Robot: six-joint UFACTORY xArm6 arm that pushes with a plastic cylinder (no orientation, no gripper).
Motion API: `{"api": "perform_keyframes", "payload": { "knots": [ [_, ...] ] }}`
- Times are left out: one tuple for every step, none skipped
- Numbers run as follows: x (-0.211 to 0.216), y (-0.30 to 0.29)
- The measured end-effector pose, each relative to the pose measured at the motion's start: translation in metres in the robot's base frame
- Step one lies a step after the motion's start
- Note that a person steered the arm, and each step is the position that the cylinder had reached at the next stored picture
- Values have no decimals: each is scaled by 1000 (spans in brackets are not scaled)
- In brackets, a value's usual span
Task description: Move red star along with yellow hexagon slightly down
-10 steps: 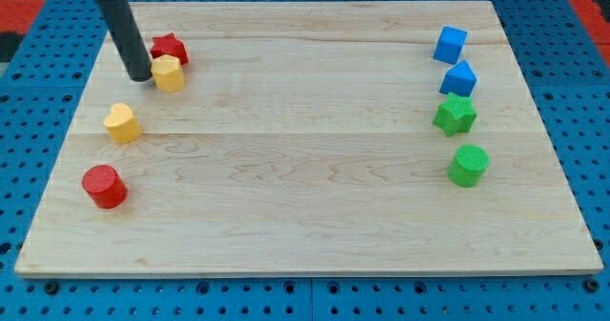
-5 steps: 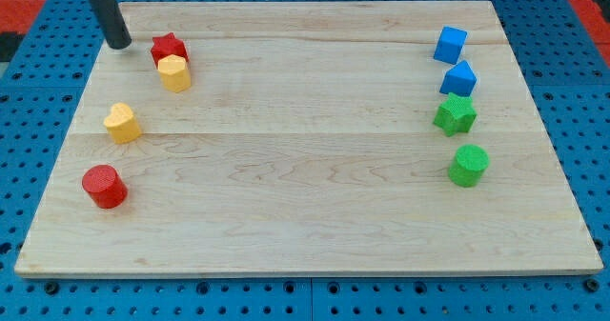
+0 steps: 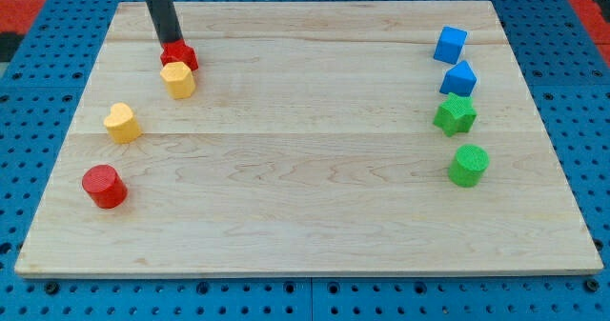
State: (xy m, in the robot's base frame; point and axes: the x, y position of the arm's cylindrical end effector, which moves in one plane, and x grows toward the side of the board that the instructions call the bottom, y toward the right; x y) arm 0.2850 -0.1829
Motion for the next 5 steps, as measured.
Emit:
{"api": "perform_keyframes", "payload": {
  "knots": [
    [10, 7],
    [21, 9],
    [34, -4],
    [49, -16],
    [58, -64]
  ]
}}
